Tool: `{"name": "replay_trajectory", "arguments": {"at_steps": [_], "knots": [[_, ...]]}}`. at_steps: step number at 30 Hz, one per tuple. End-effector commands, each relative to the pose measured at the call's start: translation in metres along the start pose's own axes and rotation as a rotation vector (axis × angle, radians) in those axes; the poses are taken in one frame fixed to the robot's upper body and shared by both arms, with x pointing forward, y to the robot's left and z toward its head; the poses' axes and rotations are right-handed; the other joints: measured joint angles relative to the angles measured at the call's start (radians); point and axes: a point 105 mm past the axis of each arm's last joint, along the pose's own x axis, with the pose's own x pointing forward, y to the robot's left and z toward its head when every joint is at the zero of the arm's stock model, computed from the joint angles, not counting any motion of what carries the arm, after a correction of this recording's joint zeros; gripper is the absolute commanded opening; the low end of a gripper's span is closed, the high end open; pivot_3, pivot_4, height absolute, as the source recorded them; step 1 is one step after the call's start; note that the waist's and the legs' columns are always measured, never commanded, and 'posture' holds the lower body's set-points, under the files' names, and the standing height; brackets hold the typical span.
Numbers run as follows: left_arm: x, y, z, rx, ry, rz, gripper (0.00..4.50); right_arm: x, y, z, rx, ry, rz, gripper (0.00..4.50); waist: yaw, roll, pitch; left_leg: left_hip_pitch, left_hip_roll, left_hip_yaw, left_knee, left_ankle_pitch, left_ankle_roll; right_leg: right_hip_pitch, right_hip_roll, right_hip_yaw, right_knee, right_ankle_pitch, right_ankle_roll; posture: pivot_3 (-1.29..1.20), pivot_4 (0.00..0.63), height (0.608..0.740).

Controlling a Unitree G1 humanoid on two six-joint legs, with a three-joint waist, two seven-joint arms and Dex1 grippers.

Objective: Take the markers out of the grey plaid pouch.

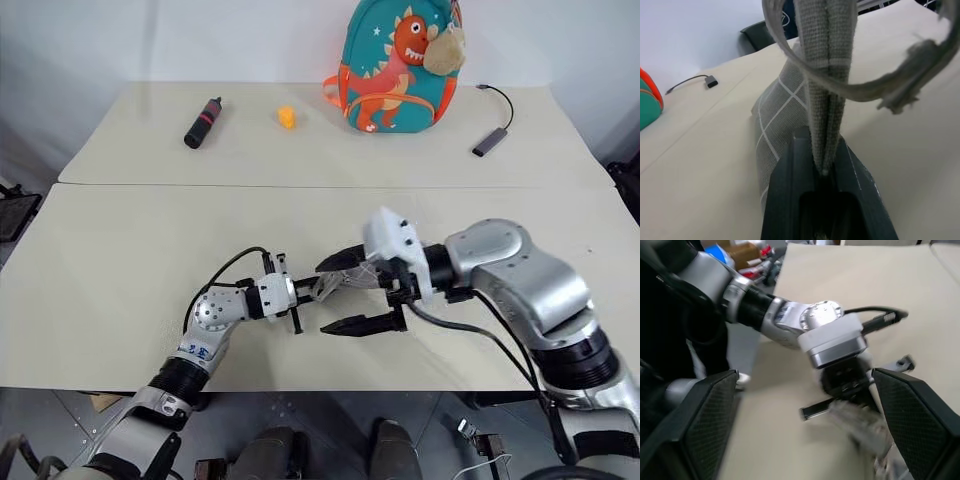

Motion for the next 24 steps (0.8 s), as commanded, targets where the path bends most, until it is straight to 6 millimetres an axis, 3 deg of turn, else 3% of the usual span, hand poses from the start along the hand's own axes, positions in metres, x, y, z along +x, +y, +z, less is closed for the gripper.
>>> {"name": "replay_trajectory", "arguments": {"at_steps": [1, 5, 6, 11, 20, 24], "knots": [[0.001, 0.006, 0.009, 0.011, -0.032, 0.017, 0.0, 0.005, -0.005, 0.002, -0.122, 0.032, -0.052, 4.47, 0.001, 0.0, 0.0, 0.0, 0.0, 0.0, 0.0, 0.0, 0.0, 0.0, 0.0, 0.0, 0.0, 0.0, 0.0, 0.0, 0.15, 0.74], [0.0, 0.007, 0.009, -0.003, -0.033, 0.023, 0.0, 0.008, -0.011, -0.003, -0.207, 0.071, -0.078, 4.47, 0.003, 0.0, 0.0, 0.0, 0.0, 0.0, 0.0, 0.0, 0.0, 0.0, 0.0, 0.0, 0.0, 0.0, 0.0, 0.0, 0.15, 0.74], [0.0, 0.008, 0.01, -0.011, -0.035, 0.029, 0.0, 0.009, -0.014, -0.004, -0.235, 0.077, -0.093, 4.29, 0.003, 0.0, 0.0, 0.0, 0.0, 0.0, 0.0, 0.0, 0.0, 0.0, 0.0, 0.0, 0.0, 0.0, 0.0, 0.0, 0.15, 0.74], [0.0, 0.012, 0.011, -0.026, -0.04, 0.046, 0.0, 0.011, -0.021, -0.006, -0.331, 0.084, -0.117, 2.95, 0.002, 0.0, 0.0, 0.0, 0.0, 0.0, 0.0, 0.0, 0.0, 0.0, 0.0, 0.0, 0.0, 0.0, 0.0, 0.0, 0.15, 0.74], [-0.002, 0.013, 0.012, -0.043, -0.041, 0.059, 0.0, 0.006, -0.027, -0.013, -0.461, 0.098, -0.149, 0.01, 0.003, 0.0, 0.0, 0.0, 0.0, 0.0, 0.0, 0.0, 0.0, 0.0, 0.001, 0.0, 0.0, 0.0, 0.0, 0.0, 0.15, 0.74], [-0.002, 0.014, 0.011, -0.045, -0.04, 0.059, 0.0, 0.002, -0.03, -0.01, -0.479, 0.071, -0.156, 0.01, 0.003, 0.0, 0.0, 0.0, 0.0, 0.0, 0.0, 0.0, 0.0, 0.0, 0.001, 0.0, 0.0, 0.0, 0.0, 0.0, 0.15, 0.74]]}}
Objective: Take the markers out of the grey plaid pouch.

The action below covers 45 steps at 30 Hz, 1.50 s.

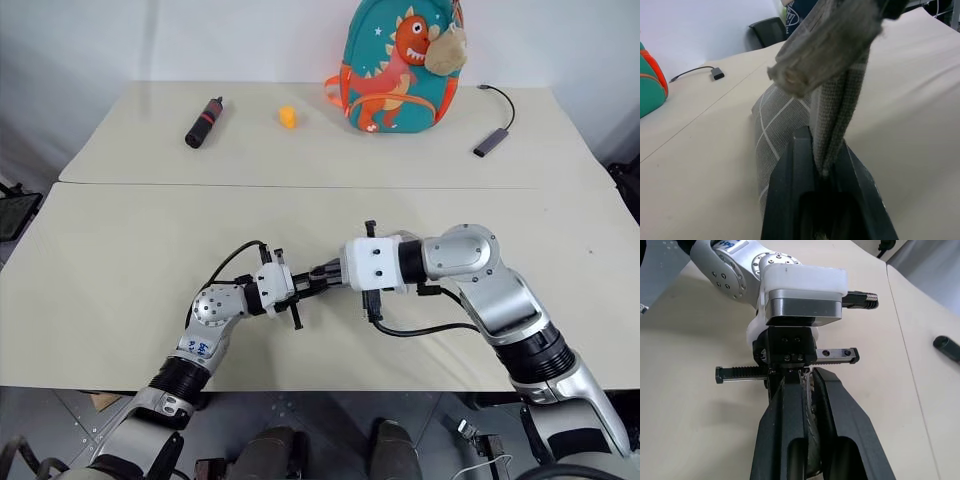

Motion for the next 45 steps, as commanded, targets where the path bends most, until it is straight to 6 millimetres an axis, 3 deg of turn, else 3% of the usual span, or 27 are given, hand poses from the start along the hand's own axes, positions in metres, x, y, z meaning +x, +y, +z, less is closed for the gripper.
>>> {"name": "replay_trajectory", "arguments": {"at_steps": [1, 4, 7, 11, 18, 22, 26, 34, 40, 45], "knots": [[0.0, 0.005, 0.011, 0.017, -0.045, 0.021, 0.0, -0.008, -0.008, 0.008, -0.024, -0.045, -0.039, 0.01, 0.0, 0.0, 0.0, 0.0, 0.0, 0.0, 0.0, 0.0, 0.0, 0.0, 0.0, 0.0, 0.0, 0.0, 0.0, 0.0, 0.15, 0.74], [-0.001, 0.006, 0.011, 0.015, -0.045, 0.023, 0.0, -0.012, -0.016, 0.009, 0.036, -0.076, -0.088, 0.01, 0.0, 0.0, 0.0, 0.0, 0.0, 0.0, 0.0, 0.0, 0.0, 0.0, 0.0, 0.0, 0.0, 0.0, 0.0, 0.0, 0.15, 0.74], [-0.001, 0.005, 0.011, 0.008, -0.047, 0.021, 0.0, -0.023, -0.025, 0.019, 0.217, -0.196, -0.141, 0.01, 0.001, 0.0, 0.0, 0.0, 0.0, 0.0, 0.0, 0.0, 0.0, 0.0, 0.0, 0.0, 0.0, 0.0, 0.0, 0.0, 0.15, 0.74], [-0.002, 0.002, 0.01, -0.006, -0.049, 0.01, 0.0, -0.034, -0.023, 0.022, 0.388, -0.288, -0.119, 0.01, 0.009, 0.0, 0.0, 0.0, 0.0, -0.001, 0.001, 0.0, 0.0, 0.001, 0.0, -0.001, 0.0, 0.0, 0.0, 0.0, 0.15, 0.74], [-0.006, 0.002, 0.01, -0.016, -0.047, -0.003, 0.0, -0.051, -0.019, 0.001, 0.741, -0.293, -0.108, 0.01, 0.01, 0.0, 0.0, 0.0, 0.0, -0.001, 0.001, 0.0, 0.0, 0.001, 0.0, 0.0, 0.0, 0.0, 0.0, 0.0, 0.15, 0.74], [-0.01, 0.002, 0.008, -0.016, -0.037, -0.002, 0.0, -0.05, -0.012, 0.002, 0.685, -0.246, -0.061, 0.01, 0.01, 0.0, 0.0, 0.0, 0.001, -0.001, 0.001, 0.0, 0.0, 0.001, 0.0, 0.0, 0.0, 0.0, 0.0, 0.0, 0.15, 0.74], [-0.012, 0.001, 0.007, -0.022, -0.033, 0.005, 0.0, -0.049, -0.014, 0.001, 0.749, -0.223, -0.068, 0.01, 0.01, 0.0, 0.0, 0.0, 0.001, -0.001, 0.001, 0.0, 0.0, 0.001, 0.0, 0.0, 0.0, 0.0, 0.0, 0.0, 0.15, 0.74], [-0.01, -0.001, 0.007, -0.025, -0.038, -0.002, 0.0, -0.053, 0.001, -0.003, 0.768, -0.09, 0.034, 2.54, 0.013, 0.0, 0.0, 0.0, 0.001, -0.001, 0.001, 0.0, 0.0, 0.001, 0.0, 0.0, 0.0, 0.0, 0.0, 0.0, 0.15, 0.74], [-0.01, -0.003, 0.008, -0.029, -0.036, -0.014, 0.0, -0.055, -0.017, 0.012, 0.586, -0.029, 0.029, 2.54, 0.009, 0.0, 0.0, 0.0, 0.001, 0.0, 0.001, -0.001, 0.0, 0.0, 0.0, 0.0, 0.0, 0.0, 0.0, 0.0, 0.15, 0.74], [-0.007, -0.005, 0.007, -0.04, -0.031, -0.021, 0.0, -0.039, -0.02, 0.025, 0.481, -0.019, 0.055, 2.54, 0.009, 0.0, 0.0, 0.0, 0.001, 0.0, 0.001, -0.001, 0.0, 0.0, 0.0, 0.0, 0.0, 0.0, 0.0, 0.0, 0.15, 0.74]]}}
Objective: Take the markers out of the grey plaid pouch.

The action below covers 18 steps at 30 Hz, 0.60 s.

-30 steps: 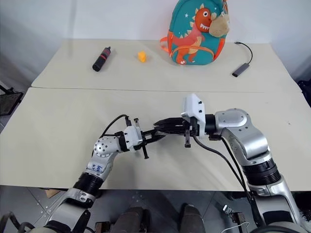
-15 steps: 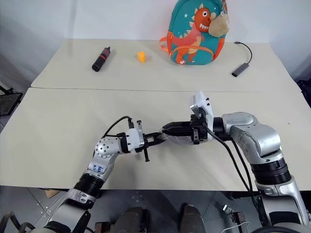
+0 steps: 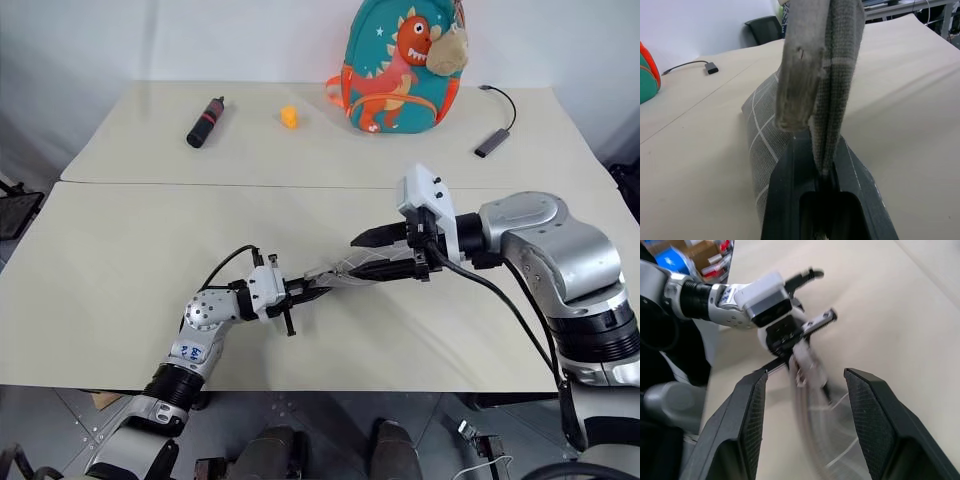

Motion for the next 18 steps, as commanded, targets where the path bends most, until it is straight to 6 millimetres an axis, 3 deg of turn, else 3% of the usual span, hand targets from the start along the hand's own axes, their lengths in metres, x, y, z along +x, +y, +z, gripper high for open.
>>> {"name": "replay_trajectory", "arguments": {"at_steps": [1, 15, 18], "knots": [[0.005, -0.001, 0.009, 0.017, -0.03, -0.007, 0.0, 0.016, 0.008, 0.013, -0.086, 0.018, 0.035, 2.54, 0.0, 0.0, 0.0, 0.0, 0.0, 0.0, 0.0, 0.0, 0.0, 0.0, 0.0, 0.0, 0.0, 0.0, 0.0, 0.0, 0.15, 0.74], [0.011, -0.001, 0.007, 0.015, -0.026, -0.017, 0.0, 0.054, -0.002, 0.003, -0.128, 0.172, 0.038, 2.54, 0.0, 0.0, 0.0, -0.001, 0.0, -0.001, 0.001, 0.0, 0.0, 0.0, 0.0, 0.0, 0.001, 0.0, 0.0, 0.0, 0.15, 0.74], [0.01, -0.001, 0.007, 0.015, -0.024, -0.012, 0.0, 0.057, -0.004, 0.004, -0.133, 0.174, 0.031, 1.92, 0.0, 0.0, 0.0, -0.001, 0.0, -0.001, 0.002, 0.0, 0.0, 0.0, 0.0, 0.0, 0.001, 0.0, 0.0, 0.0, 0.15, 0.74]]}}
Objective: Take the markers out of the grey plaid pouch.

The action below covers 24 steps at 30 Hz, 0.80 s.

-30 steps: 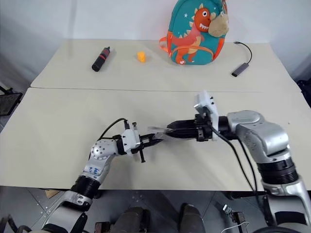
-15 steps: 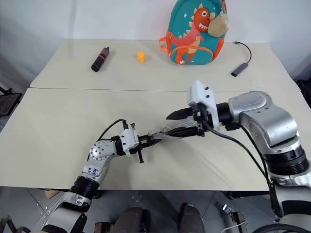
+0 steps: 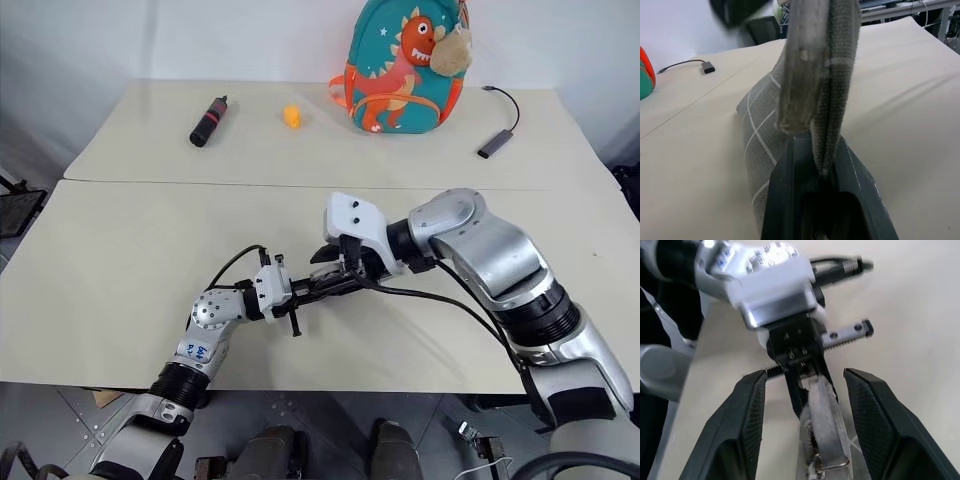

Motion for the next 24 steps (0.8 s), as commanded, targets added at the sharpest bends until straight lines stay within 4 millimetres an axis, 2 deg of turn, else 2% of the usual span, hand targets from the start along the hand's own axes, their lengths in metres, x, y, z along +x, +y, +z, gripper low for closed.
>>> {"name": "replay_trajectory", "arguments": {"at_steps": [1, 5, 6, 9, 13, 15, 20, 22, 24], "knots": [[0.002, 0.001, 0.006, 0.024, -0.018, 0.001, 0.0, -0.001, -0.004, 0.012, -0.064, -0.011, -0.021, 1.6, -0.001, 0.0, 0.0, 0.0, 0.0, 0.0, 0.0, 0.0, 0.0, 0.0, 0.0, 0.0, 0.0, 0.0, 0.0, 0.0, 0.15, 0.74], [0.001, 0.002, 0.006, 0.024, -0.015, 0.009, 0.0, -0.002, -0.008, 0.009, -0.114, 0.024, -0.042, 0.15, -0.002, 0.0, 0.0, 0.0, 0.0, 0.0, 0.0, 0.0, 0.0, 0.0, 0.0, 0.0, 0.0, 0.0, 0.0, 0.0, 0.15, 0.74], [0.001, 0.002, 0.006, 0.024, -0.015, 0.01, 0.0, -0.002, -0.008, 0.009, -0.11, 0.021, -0.04, 0.02, -0.001, 0.0, 0.0, 0.0, 0.0, 0.0, 0.0, 0.0, 0.0, 0.0, 0.0, 0.0, 0.0, 0.0, 0.0, 0.0, 0.15, 0.74], [0.001, 0.003, 0.006, 0.023, -0.014, 0.012, 0.0, -0.004, -0.009, 0.013, -0.103, -0.007, -0.049, 0.02, -0.002, 0.0, 0.0, 0.0, 0.0, 0.0, 0.0, 0.0, 0.0, 0.0, 0.0, 0.0, 0.0, 0.0, 0.0, 0.0, 0.15, 0.74], [-0.001, 0.004, 0.006, 0.022, -0.013, 0.021, 0.0, -0.02, -0.016, 0.027, 0.04, -0.158, -0.063, 0.02, -0.002, 0.0, 0.0, 0.0, 0.0, 0.0, 0.0, 0.0, 0.0, 0.0, 0.0, 0.0, 0.0, 0.0, 0.0, 0.0, 0.15, 0.74], [-0.002, 0.004, 0.005, 0.019, -0.012, 0.024, 0.0, -0.029, -0.02, 0.03, 0.167, -0.25, -0.05, 0.02, -0.001, 0.0, 0.0, 0.0, 0.0, 0.0, 0.0, 0.0, 0.0, 0.0, 0.0, 0.0, 0.0, 0.0, 0.0, 0.0, 0.15, 0.74], [-0.003, 0.003, 0.004, 0.014, -0.012, 0.024, 0.0, -0.05, -0.014, 0.036, 0.403, -0.505, 0.101, 0.02, -0.001, 0.0, 0.0, 0.0, 0.0, -0.001, 0.0, 0.0, 0.0, 0.0, 0.0, -0.001, 0.0, 0.0, 0.0, 0.0, 0.15, 0.74], [-0.003, 0.003, 0.005, 0.013, -0.014, 0.021, 0.0, -0.053, -0.018, 0.027, 0.482, -0.536, 0.093, 0.02, -0.002, 0.0, 0.0, 0.0, 0.0, 0.0, 0.0, 0.0, 0.0, 0.0, 0.0, -0.001, 0.0, 0.0, 0.0, 0.0, 0.15, 0.74], [-0.003, 0.003, 0.005, 0.013, -0.016, 0.021, 0.0, -0.047, -0.015, 0.008, 0.498, -0.464, 0.072, 0.02, -0.002, 0.0, 0.0, 0.0, 0.0, 0.0, 0.0, 0.0, 0.0, 0.0, 0.0, -0.001, 0.0, 0.0, 0.0, 0.0, 0.15, 0.74]]}}
